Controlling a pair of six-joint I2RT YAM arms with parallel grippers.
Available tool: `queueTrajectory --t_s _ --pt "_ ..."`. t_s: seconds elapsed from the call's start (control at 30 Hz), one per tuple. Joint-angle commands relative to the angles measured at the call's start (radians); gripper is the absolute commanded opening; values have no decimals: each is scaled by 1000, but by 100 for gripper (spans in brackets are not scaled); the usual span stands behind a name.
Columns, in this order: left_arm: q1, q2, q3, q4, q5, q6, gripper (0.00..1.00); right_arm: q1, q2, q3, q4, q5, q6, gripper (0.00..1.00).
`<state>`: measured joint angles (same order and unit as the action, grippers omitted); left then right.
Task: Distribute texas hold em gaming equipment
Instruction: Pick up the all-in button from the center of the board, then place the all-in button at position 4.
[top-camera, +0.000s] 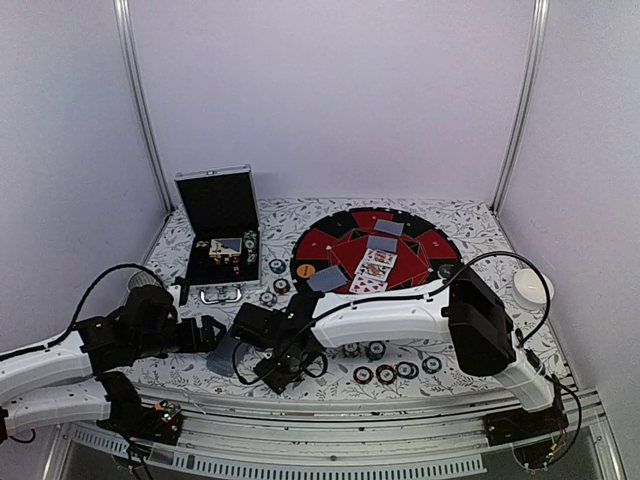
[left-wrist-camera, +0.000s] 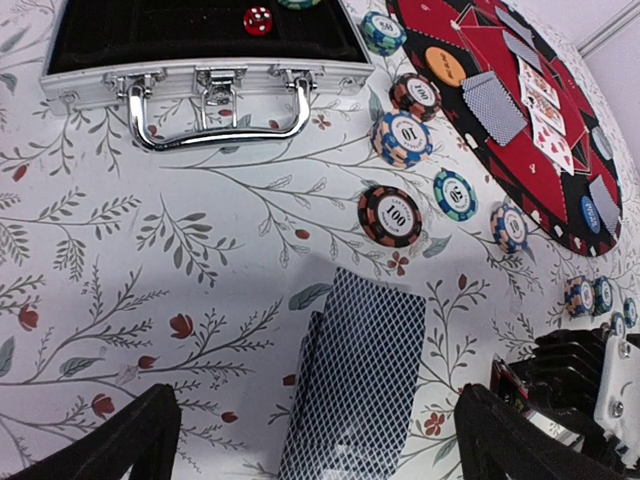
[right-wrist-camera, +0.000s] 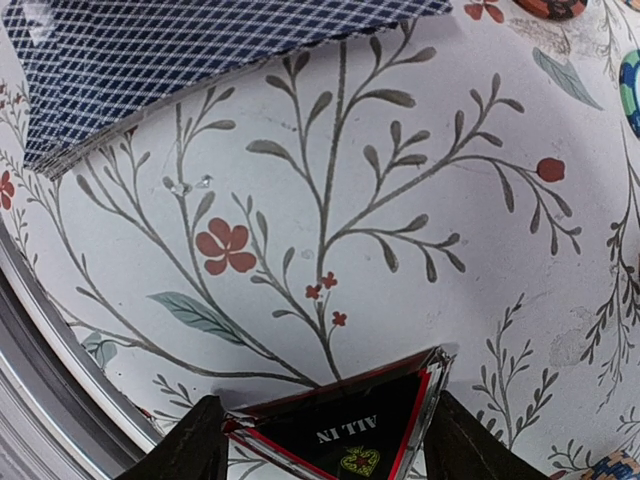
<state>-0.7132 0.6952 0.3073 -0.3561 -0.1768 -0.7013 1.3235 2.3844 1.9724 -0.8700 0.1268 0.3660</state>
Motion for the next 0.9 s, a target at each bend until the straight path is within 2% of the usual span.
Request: queueTrajectory --t_s 0.0,0.23,0.4,0.6,0.87 --pt "-2 1 -4 23 -3 17 98 3 54 -10 -54 10 8 62" --pt "-3 5 0 29 -5 27 98 3 13 -15 -60 33 7 58" --pt "-3 -1 -6 39 -7 37 98 -9 -95 -51 3 53 -11 54" --pt "-3 -22 -8 40 -7 38 98 -69 -203 -147 121 -15 -37 52" --pt "-3 -33 -17 45 -9 38 98 -209 -258 -164 152 20 -108 52"
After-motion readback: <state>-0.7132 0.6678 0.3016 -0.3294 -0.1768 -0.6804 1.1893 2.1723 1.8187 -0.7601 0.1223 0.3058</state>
